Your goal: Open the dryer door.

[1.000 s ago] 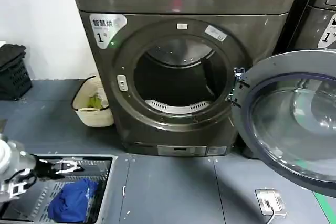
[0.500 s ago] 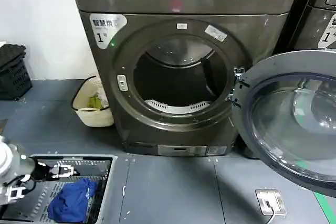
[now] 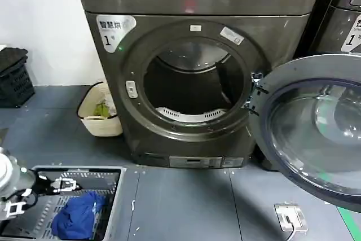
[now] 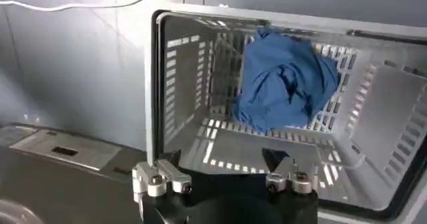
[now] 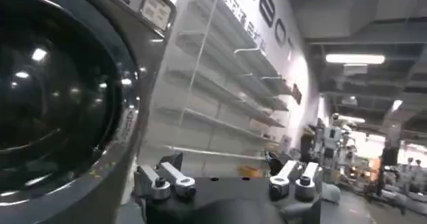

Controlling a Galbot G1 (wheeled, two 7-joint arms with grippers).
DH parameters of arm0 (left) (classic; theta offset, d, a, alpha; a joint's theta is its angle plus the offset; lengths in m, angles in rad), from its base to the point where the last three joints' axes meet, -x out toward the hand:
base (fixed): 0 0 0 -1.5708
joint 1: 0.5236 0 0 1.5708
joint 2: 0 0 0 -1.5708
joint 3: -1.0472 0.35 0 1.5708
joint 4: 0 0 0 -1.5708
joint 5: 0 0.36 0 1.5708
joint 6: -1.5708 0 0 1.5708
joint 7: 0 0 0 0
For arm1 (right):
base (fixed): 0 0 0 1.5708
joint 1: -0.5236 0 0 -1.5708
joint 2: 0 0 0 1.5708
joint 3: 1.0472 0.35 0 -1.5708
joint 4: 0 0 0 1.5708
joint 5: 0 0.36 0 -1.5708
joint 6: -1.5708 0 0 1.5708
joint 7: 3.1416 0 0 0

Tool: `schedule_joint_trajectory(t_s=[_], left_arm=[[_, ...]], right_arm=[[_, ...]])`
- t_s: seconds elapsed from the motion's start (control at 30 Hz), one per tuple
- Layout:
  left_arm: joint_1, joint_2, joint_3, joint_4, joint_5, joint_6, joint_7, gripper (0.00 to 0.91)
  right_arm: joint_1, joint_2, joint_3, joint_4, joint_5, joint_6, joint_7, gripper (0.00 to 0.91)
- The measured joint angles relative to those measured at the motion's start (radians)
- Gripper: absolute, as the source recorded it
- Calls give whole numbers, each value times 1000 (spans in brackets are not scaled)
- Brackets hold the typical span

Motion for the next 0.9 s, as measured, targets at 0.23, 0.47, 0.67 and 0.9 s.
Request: schedule_joint_trajectory(t_s=[0.23,0.47,0.67,0.9], left_arm=[[0,-2,7,11,2,0,-4,907],[0,-3,10,24,11,0,-18,907],[0,-10,11,30,10,1,-19,907],[0,-15,14,39,2,0,-19,907]], right_arm=[[0,14,14,-7,-31,-17,101,907],[-5,17,38,-17,-43,-24,154,907],[-9,27,60,-14,-43,-23,178,907],[-13,34,77,-17,-43,-13,195,907]])
